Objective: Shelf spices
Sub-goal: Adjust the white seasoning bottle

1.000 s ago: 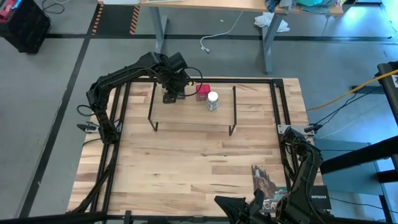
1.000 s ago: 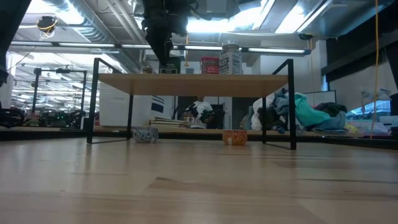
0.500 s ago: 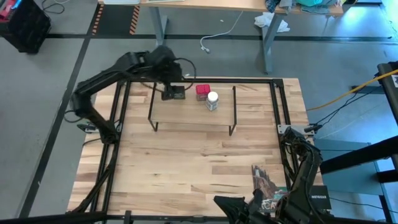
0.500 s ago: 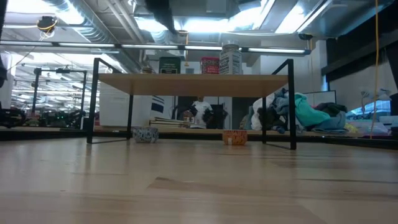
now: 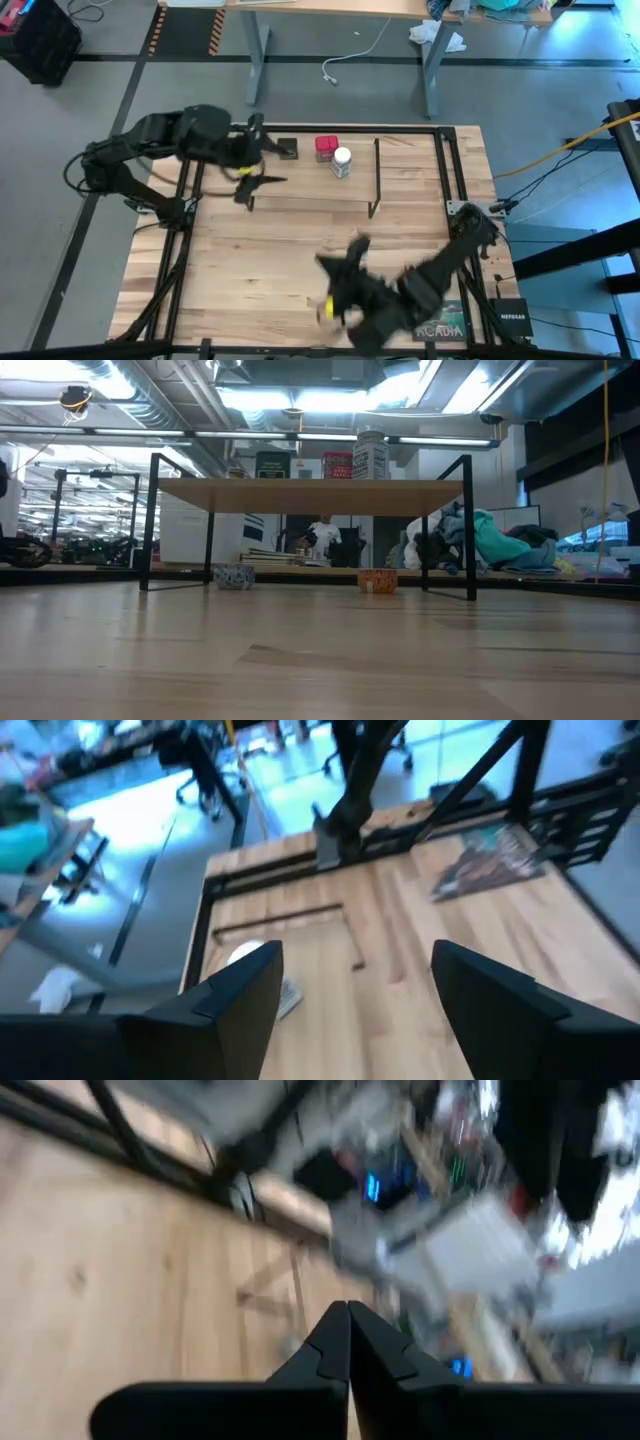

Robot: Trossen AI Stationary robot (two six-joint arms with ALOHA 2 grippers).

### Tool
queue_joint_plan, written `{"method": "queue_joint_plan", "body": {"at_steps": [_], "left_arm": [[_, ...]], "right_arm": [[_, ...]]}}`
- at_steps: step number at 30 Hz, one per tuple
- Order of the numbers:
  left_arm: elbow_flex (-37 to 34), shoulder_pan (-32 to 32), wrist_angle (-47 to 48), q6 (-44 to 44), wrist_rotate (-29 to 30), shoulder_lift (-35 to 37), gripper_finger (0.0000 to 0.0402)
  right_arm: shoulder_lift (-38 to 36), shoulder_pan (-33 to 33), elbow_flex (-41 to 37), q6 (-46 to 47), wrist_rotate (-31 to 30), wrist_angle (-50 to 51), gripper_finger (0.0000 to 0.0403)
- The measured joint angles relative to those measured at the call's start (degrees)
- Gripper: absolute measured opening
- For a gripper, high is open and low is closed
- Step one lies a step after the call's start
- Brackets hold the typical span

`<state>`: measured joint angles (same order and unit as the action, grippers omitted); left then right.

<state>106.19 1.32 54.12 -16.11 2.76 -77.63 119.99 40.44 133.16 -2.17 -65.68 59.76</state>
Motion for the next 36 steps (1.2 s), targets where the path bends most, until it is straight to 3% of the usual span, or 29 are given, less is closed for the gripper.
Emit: {"method": "queue_joint_plan", "body": {"at_steps": [5,10,16,25,29,36], "left_arm": [[0.0,-7.04,-0.94,3.06,4.1,2.0,0.0228],[0.0,-12.36,-0.69,6.87,7.29,2.28,0.0215],[-0.02,-20.0,-2.53,8.73,13.96,2.14,0.0205],[-0.04,-34.98,-10.71,6.22,31.0,2.81,0.0191],[-0.04,-40.58,-10.72,6.0,38.42,2.99,0.0186],[-0.04,-47.49,-10.59,6.83,43.04,2.98,0.0185]], "right_arm": [[-1.67,-5.42,0.09,19.52,1.95,20.32,0.0001],[-2.04,-9.89,0.07,20.82,11.11,24.89,0.0001],[-2.38,-17.0,0.02,12.37,20.69,23.85,0.0001],[-8.9,-26.35,0.02,-6.18,31.73,5.24,0.0],[-12.8,-31.2,0.02,-11.44,36.78,3.3,0.0],[-22.09,-43.14,0.04,-15.69,46.43,3.5,0.0]]}}
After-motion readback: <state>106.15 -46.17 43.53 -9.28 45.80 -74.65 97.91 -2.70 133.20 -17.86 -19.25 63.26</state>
